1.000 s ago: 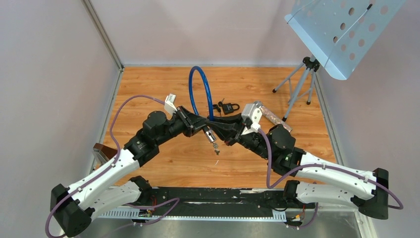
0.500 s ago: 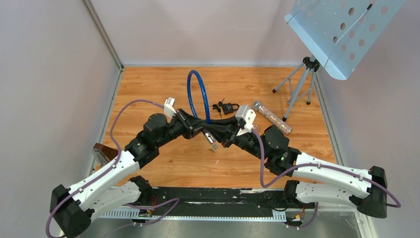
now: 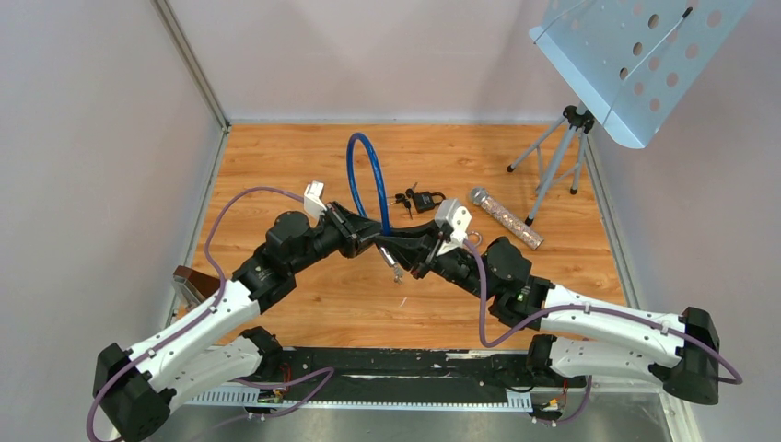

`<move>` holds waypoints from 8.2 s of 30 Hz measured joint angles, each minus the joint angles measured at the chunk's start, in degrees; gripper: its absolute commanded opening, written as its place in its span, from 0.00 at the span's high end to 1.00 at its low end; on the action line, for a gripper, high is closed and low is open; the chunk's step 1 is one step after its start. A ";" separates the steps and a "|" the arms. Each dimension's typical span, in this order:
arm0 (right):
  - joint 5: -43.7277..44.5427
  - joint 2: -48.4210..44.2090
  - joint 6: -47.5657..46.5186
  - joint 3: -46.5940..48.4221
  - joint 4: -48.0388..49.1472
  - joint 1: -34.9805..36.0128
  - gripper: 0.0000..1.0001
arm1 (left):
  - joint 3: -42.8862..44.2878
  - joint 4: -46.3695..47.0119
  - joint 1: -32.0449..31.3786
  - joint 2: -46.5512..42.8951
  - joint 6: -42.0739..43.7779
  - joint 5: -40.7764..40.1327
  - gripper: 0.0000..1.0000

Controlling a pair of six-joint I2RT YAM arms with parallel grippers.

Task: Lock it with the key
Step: Lock the lock, then place the key at the center of the board, then place the lock at the center of the board, then reset both arms

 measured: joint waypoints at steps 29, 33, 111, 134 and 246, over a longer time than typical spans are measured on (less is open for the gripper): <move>12.09 -2.67 12.63 -2.08 -8.61 -0.39 0.20 | -2.29 -1.01 2.27 -5.88 -1.44 -1.14 1.00; 10.47 -5.95 12.96 -2.12 -12.74 -0.42 0.14 | -2.25 0.20 2.38 -5.88 -1.42 -1.07 1.00; -3.23 3.56 5.62 2.49 -18.32 -0.52 0.57 | 10.49 -26.56 3.52 -6.40 10.64 -12.26 1.00; -1.81 12.50 1.79 4.50 -17.57 -0.15 1.00 | 11.39 -30.25 3.91 -6.25 12.85 -16.04 1.00; 42.21 -42.36 37.31 3.89 -59.91 -5.16 0.00 | 24.65 -70.05 8.26 -17.44 39.26 -29.35 0.00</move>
